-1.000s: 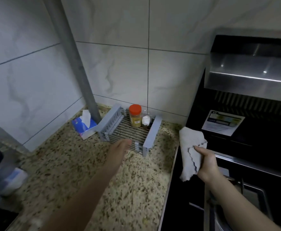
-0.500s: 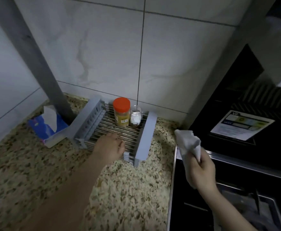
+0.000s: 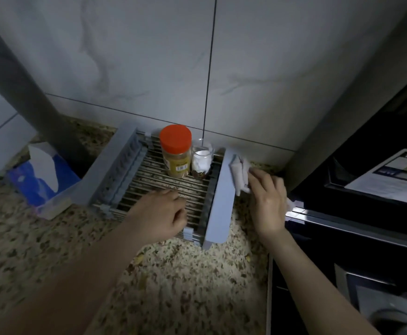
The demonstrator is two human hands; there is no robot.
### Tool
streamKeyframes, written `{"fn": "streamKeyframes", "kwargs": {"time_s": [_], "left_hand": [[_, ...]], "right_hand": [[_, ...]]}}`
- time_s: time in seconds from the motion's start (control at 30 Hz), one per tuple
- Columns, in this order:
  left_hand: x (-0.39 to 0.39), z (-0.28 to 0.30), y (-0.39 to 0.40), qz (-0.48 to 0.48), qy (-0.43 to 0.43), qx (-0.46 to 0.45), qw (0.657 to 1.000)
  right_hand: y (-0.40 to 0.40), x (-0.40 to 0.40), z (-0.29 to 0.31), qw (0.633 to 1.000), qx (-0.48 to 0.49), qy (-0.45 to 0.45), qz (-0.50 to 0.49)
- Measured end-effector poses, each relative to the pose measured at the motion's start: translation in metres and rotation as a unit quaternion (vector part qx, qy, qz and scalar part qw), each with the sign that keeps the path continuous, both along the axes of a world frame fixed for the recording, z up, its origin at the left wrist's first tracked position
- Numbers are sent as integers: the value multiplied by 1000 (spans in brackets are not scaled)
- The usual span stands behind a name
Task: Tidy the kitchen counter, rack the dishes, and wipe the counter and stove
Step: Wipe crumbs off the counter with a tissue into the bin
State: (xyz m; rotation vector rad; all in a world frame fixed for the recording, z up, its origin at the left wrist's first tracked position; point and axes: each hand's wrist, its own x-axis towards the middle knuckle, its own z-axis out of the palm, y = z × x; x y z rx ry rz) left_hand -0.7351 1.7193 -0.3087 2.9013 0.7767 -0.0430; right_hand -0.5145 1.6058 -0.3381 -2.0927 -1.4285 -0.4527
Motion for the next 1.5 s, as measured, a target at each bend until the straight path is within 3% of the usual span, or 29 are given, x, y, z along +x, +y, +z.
{"fn": "streamKeyframes", "kwargs": {"time_s": [0.27, 0.57, 0.8, 1.23, 1.5], "left_hand": [[0, -1, 1, -7, -28, -15, 999], [-1, -4, 0, -4, -37, 0, 999], [-2, -4, 1, 5, -11, -12, 1000], [-5, -4, -4, 20, -18, 17, 999], [-9, -6, -12, 52, -93, 39, 994]], "right_hand": [[17, 23, -24, 996, -88, -19, 17], [16, 33, -26, 958, -150, 222, 99], [-13, 10, -24, 919, -163, 337, 126], [-101, -67, -30, 890, -148, 407, 143], [-137, -105, -23, 869, -160, 438, 166]]}}
